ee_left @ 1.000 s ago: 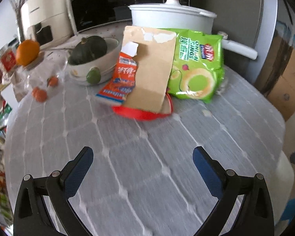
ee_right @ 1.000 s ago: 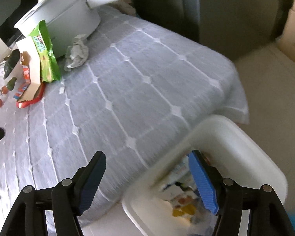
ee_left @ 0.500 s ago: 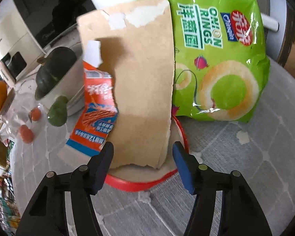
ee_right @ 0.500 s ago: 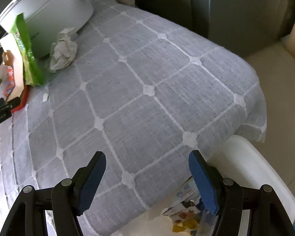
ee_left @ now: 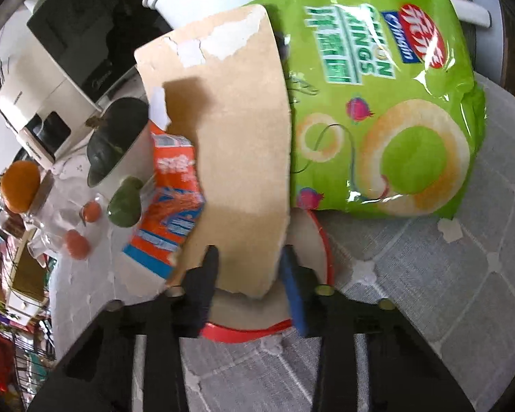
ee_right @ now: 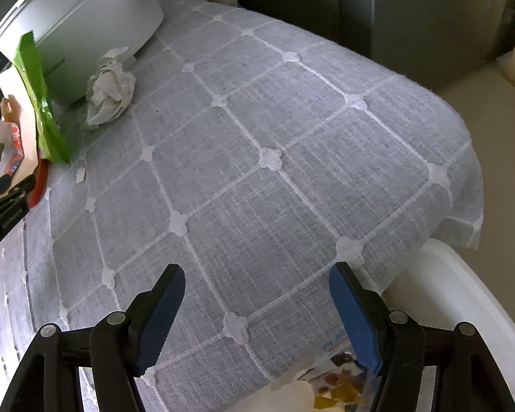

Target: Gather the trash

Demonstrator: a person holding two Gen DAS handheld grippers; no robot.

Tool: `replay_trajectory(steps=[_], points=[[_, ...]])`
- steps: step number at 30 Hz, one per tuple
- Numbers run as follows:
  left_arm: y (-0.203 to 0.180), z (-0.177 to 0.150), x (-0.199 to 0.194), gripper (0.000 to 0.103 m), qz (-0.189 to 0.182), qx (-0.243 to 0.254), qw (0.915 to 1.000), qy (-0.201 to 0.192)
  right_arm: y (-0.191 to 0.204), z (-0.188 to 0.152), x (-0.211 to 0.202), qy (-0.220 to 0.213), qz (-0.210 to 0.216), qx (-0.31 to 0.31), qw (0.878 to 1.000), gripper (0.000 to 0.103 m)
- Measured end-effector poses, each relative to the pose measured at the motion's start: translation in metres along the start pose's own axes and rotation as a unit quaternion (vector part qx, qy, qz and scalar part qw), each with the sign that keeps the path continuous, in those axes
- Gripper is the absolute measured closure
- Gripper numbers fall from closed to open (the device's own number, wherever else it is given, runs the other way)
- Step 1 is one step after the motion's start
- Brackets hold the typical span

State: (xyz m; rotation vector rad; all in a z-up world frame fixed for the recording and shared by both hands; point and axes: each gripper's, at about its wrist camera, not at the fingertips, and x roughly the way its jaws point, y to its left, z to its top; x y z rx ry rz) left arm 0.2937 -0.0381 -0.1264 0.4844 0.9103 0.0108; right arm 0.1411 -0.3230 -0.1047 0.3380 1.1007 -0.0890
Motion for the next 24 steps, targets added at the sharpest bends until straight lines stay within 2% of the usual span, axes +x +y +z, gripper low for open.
replay_trajectory(steps=[3, 6, 8, 12, 19, 24], points=[[0.012, -0.002, -0.004, 0.084, -0.016, -0.013, 0.9998, -0.001, -0.002, 0.000, -0.001, 0.000, 0.003, 0.005, 1.000, 0.029], [0.021, -0.007, -0.011, 0.099, -0.031, -0.019, 0.9993, -0.007, -0.003, 0.000, -0.002, -0.001, 0.003, 0.006, 1.000, 0.029], [0.028, -0.013, -0.023, 0.102, -0.040, -0.025, 0.9986, -0.023, -0.002, -0.001, -0.003, -0.002, 0.003, 0.006, 1.000, 0.029], [0.041, -0.028, -0.047, 0.103, -0.079, -0.046, 0.9951, -0.036, -0.002, -0.001, -0.005, -0.005, 0.005, 0.007, 1.000, 0.029], [0.057, -0.058, -0.085, 0.103, -0.128, -0.054, 0.9889, -0.054, 0.002, -0.002, -0.010, -0.009, 0.013, 0.006, 1.000, 0.029], [0.067, -0.083, -0.120, 0.103, -0.177, -0.085, 0.9781, -0.068, 0.008, -0.007, -0.016, -0.012, 0.014, -0.004, 1.000, 0.029]])
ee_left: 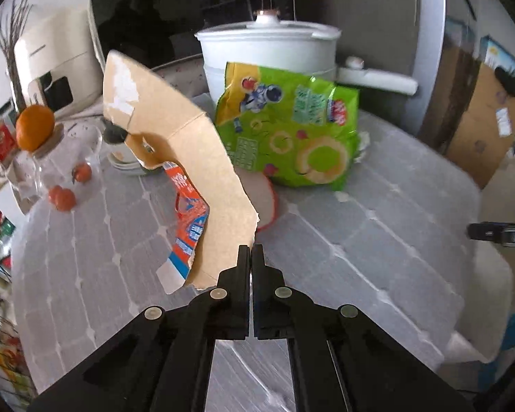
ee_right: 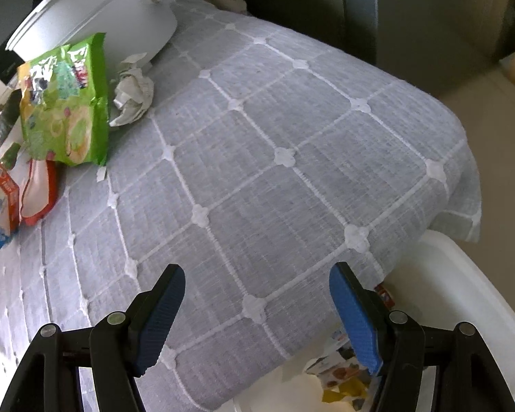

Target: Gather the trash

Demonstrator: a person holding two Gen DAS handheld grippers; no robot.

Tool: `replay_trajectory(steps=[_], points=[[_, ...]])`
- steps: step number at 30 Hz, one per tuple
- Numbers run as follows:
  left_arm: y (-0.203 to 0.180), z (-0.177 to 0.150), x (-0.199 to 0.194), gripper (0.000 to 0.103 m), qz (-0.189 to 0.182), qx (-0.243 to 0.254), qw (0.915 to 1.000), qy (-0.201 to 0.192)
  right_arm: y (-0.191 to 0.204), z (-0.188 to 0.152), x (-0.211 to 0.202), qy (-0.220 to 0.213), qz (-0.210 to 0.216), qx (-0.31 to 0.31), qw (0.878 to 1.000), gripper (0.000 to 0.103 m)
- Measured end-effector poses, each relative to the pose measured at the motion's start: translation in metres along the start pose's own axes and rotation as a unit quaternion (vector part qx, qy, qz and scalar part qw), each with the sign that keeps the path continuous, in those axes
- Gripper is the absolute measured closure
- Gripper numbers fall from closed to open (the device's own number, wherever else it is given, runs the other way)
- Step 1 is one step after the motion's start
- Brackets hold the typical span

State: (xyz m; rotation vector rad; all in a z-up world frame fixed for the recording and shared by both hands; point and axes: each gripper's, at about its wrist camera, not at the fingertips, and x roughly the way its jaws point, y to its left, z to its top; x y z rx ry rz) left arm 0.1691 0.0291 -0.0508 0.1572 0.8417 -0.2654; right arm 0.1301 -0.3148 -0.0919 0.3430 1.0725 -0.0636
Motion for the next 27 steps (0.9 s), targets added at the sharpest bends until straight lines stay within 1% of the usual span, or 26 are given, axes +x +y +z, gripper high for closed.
replay_trajectory(steps=[2, 3, 4, 6, 7, 8, 9, 10, 12, 13, 14, 15, 17, 19, 20, 23, 25, 27], points=[[0.004, -0.003, -0.015, 0.103, -0.018, -0.026, 0.9994, -0.010, 0.002, -0.002, -0.003, -0.002, 0.000, -0.007, 1.000, 0.029], [0.009, -0.004, -0.026, 0.103, -0.036, -0.055, 0.9977, -0.020, 0.003, -0.002, -0.003, -0.003, -0.001, -0.009, 1.000, 0.029], [0.010, -0.003, -0.032, 0.103, -0.045, -0.071, 0.9962, -0.025, 0.003, -0.003, -0.004, -0.003, -0.001, -0.009, 1.000, 0.029], [0.023, -0.003, -0.051, 0.103, -0.077, -0.136, 0.9864, -0.052, 0.003, -0.005, -0.006, -0.003, 0.005, -0.010, 1.000, 0.029], [0.025, -0.003, -0.056, 0.103, -0.086, -0.155, 0.9823, -0.061, 0.004, -0.006, -0.006, -0.003, 0.009, -0.011, 1.000, 0.029], [0.029, -0.005, -0.063, 0.103, -0.098, -0.178, 0.9765, -0.072, 0.005, -0.008, -0.007, -0.003, 0.013, -0.012, 1.000, 0.029], [0.034, -0.009, -0.070, 0.103, -0.113, -0.203, 0.9687, -0.087, 0.006, -0.009, -0.008, -0.003, 0.017, -0.015, 1.000, 0.029], [0.037, -0.011, -0.071, 0.103, -0.120, -0.215, 0.9647, -0.094, 0.008, -0.010, -0.008, -0.002, 0.021, -0.018, 1.000, 0.029], [0.045, -0.023, -0.076, 0.103, -0.138, -0.249, 0.9526, -0.108, 0.013, -0.010, -0.008, -0.003, 0.022, -0.030, 0.999, 0.029], [0.050, -0.028, -0.077, 0.103, -0.147, -0.264, 0.9471, -0.109, 0.016, -0.009, -0.007, -0.003, 0.024, -0.034, 0.999, 0.029], [0.057, -0.032, -0.076, 0.103, -0.162, -0.285, 0.9386, -0.108, 0.020, -0.006, -0.006, -0.003, 0.027, -0.036, 0.999, 0.029], [0.062, -0.033, -0.077, 0.103, -0.168, -0.296, 0.9338, -0.110, 0.024, -0.002, -0.006, -0.005, 0.032, -0.036, 0.999, 0.029], [0.072, -0.035, -0.082, 0.103, -0.169, -0.306, 0.9286, -0.123, 0.035, 0.009, -0.005, -0.018, 0.058, -0.033, 0.998, 0.029], [0.079, -0.035, -0.083, 0.103, -0.178, -0.315, 0.9232, -0.129, 0.045, 0.020, -0.002, -0.032, 0.085, -0.031, 0.995, 0.029], [0.081, -0.035, -0.083, 0.103, -0.180, -0.317, 0.9220, -0.131, 0.052, 0.029, 0.001, -0.041, 0.101, -0.030, 0.994, 0.029], [0.089, -0.032, -0.082, 0.103, -0.185, -0.319, 0.9198, -0.134, 0.067, 0.052, 0.012, -0.053, 0.128, -0.026, 0.990, 0.029], [0.094, -0.030, -0.082, 0.103, -0.177, -0.318, 0.9207, -0.141, 0.076, 0.066, 0.021, -0.058, 0.131, -0.030, 0.989, 0.029], [0.101, -0.027, -0.082, 0.103, -0.162, -0.317, 0.9222, -0.151, 0.086, 0.080, 0.031, -0.067, 0.123, -0.041, 0.989, 0.032]])
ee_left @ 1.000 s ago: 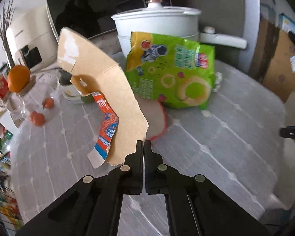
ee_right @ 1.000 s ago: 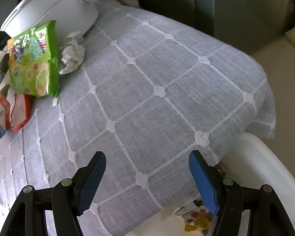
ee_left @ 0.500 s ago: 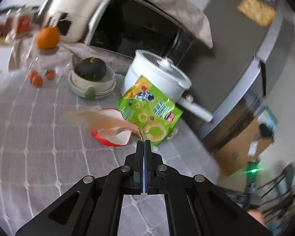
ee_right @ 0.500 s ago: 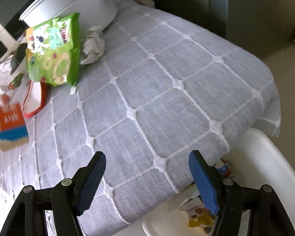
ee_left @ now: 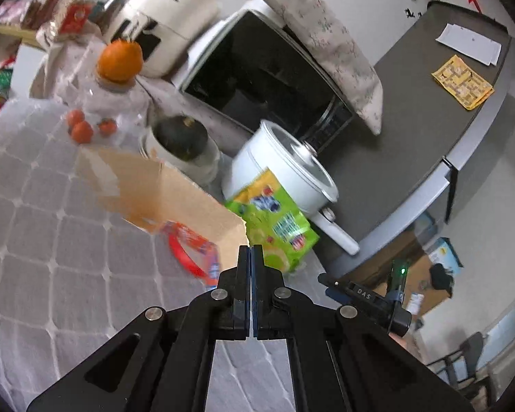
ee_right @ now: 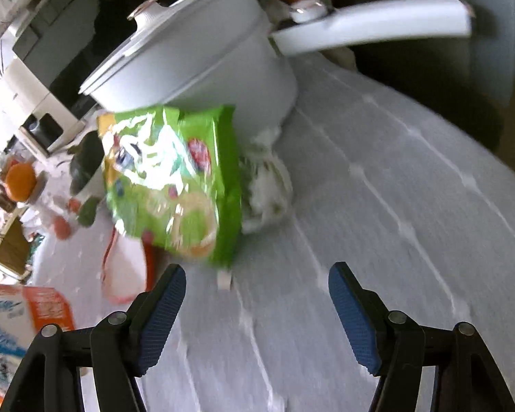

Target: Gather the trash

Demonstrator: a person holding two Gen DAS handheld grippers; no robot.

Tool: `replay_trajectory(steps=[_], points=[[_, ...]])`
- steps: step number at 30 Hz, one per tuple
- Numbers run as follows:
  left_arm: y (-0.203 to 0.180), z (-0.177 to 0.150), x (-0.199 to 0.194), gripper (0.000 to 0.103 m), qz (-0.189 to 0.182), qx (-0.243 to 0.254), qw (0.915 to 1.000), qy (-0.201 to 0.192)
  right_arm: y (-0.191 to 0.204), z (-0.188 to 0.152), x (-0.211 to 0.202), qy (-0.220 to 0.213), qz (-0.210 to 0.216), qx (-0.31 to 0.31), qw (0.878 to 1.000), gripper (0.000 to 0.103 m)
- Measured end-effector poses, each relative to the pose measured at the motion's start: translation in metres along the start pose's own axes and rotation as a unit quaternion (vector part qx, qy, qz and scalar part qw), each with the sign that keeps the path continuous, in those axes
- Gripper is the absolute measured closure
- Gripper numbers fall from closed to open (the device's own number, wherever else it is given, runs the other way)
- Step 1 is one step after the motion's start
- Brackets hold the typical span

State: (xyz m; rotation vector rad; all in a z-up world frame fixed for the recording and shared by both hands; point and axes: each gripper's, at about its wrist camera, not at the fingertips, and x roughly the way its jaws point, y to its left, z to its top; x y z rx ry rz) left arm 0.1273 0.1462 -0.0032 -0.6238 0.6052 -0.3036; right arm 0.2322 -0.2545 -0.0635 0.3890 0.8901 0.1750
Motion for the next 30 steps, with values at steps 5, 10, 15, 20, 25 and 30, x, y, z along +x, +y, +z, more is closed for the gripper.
replay_trajectory(steps=[5, 10, 15, 20, 25, 30], points=[[0.000, 0.010, 0.005, 0.103, 0.007, 0.011, 0.9999, -0.008, 0.014, 0.025, 0.036, -0.011, 0.006, -0.018, 1.000, 0.035], [0.000, 0.014, 0.010, 0.103, 0.023, 0.024, 0.9994, -0.010, 0.020, 0.043, 0.058, -0.027, 0.001, -0.030, 0.999, 0.035], [0.000, 0.016, 0.010, 0.103, 0.041, 0.035, 0.9985, -0.013, 0.031, 0.052, 0.070, -0.026, 0.003, -0.050, 0.998, 0.074], [-0.006, 0.013, 0.006, 0.103, 0.043, 0.045, 0.9980, -0.011, 0.046, 0.041, 0.053, -0.025, 0.017, -0.080, 0.996, 0.089], [-0.019, 0.007, -0.003, 0.103, 0.033, 0.060, 0.9976, -0.009, 0.060, 0.021, 0.013, -0.041, 0.009, -0.106, 0.994, 0.093], [-0.033, -0.005, -0.013, 0.103, 0.009, 0.070, 0.9975, 0.001, 0.064, -0.003, -0.040, -0.062, 0.002, -0.115, 0.991, 0.093]])
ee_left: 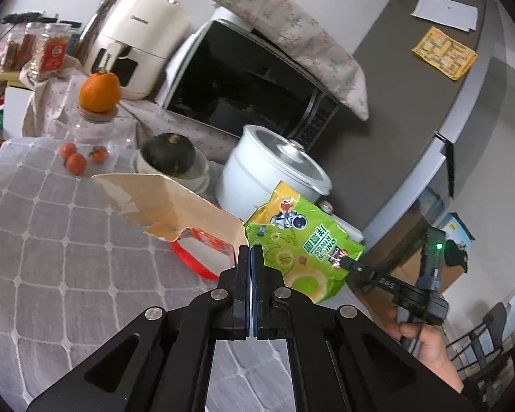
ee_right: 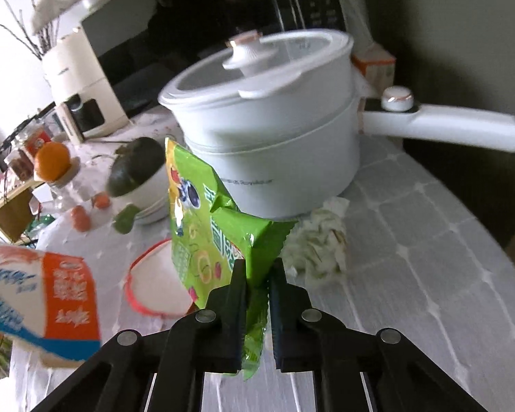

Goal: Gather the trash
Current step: 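Grasp the green snack bag with the right tool and carry it to the white bin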

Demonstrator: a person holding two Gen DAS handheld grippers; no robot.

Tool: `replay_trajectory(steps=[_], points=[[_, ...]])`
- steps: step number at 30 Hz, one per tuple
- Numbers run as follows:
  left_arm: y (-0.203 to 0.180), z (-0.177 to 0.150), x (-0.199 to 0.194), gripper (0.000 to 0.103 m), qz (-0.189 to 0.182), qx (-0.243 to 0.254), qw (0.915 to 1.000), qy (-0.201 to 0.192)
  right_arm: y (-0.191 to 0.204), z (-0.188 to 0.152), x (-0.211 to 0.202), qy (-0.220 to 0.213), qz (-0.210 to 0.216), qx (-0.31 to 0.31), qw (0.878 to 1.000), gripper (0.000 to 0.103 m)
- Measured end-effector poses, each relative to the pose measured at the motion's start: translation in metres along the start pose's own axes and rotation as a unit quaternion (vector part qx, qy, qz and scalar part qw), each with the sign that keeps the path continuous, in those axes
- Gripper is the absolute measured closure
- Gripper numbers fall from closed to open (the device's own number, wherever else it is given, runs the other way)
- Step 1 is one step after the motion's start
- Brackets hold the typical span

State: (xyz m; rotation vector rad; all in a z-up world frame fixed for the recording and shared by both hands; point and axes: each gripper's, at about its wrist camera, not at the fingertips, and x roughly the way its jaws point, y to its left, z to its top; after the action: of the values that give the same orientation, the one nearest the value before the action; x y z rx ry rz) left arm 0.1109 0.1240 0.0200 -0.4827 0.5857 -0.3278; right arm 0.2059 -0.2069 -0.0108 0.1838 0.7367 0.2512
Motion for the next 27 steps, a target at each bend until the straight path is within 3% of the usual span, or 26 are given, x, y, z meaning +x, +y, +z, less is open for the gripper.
replay_trajectory(steps=[8, 16, 22, 27], points=[[-0.038, -0.024, -0.011, 0.103, -0.033, 0.043, 0.9983, 0.023, -0.001, -0.034, -0.082, -0.019, -0.045, -0.003, 0.999, 0.093], [-0.084, -0.051, -0.015, 0.103, -0.081, 0.093, 0.9907, 0.056, -0.033, -0.078, -0.157, -0.030, -0.094, 0.039, 0.994, 0.093], [-0.126, -0.075, -0.011, 0.103, -0.123, 0.132, 0.9799, 0.086, -0.064, -0.107, -0.200, -0.026, -0.153, 0.073, 0.985, 0.093], [-0.173, -0.103, 0.000, 0.103, -0.176, 0.166, 0.9625, 0.122, -0.091, -0.132, -0.235, -0.023, -0.198, 0.103, 0.975, 0.093]])
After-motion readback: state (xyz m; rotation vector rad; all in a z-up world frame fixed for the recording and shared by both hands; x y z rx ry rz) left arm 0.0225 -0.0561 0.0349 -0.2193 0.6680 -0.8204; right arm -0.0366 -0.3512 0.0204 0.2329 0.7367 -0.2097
